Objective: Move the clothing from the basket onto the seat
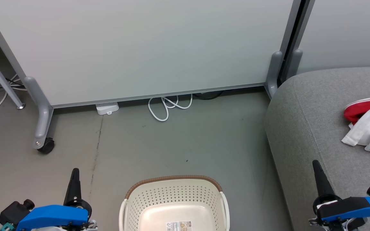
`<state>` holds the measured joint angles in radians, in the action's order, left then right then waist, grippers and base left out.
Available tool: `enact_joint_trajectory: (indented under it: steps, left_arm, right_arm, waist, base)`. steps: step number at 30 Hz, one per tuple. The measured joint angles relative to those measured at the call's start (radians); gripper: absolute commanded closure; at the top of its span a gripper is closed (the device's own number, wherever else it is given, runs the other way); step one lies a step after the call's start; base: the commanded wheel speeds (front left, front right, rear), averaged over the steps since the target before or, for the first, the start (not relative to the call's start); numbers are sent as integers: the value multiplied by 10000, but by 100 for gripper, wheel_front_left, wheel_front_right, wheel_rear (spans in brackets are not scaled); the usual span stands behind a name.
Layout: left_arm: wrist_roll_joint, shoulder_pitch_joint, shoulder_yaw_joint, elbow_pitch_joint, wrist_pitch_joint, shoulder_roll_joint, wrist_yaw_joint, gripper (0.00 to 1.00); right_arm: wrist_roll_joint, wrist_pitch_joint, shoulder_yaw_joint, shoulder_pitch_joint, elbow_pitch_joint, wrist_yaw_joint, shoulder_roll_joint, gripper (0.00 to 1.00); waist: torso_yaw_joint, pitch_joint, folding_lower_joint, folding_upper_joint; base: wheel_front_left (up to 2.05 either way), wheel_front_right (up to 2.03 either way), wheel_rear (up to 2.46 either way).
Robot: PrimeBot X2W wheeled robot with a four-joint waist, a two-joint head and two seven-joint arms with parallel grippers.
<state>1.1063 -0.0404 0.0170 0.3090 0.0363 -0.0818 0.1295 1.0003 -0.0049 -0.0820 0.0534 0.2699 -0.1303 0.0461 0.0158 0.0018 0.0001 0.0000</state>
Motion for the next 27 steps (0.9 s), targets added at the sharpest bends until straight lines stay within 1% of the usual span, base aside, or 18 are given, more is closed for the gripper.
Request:
enact_joint_trajectory:
  steps: [27]
  left_arm:
    - [2305, -285, 428, -295, -669, 155, 0, 100]
  right_arm:
    - [2796, 548, -146, 238, -100, 0, 4, 100]
  waist:
    - [-62, 5, -1, 0]
  base:
    - [0, 0, 0]
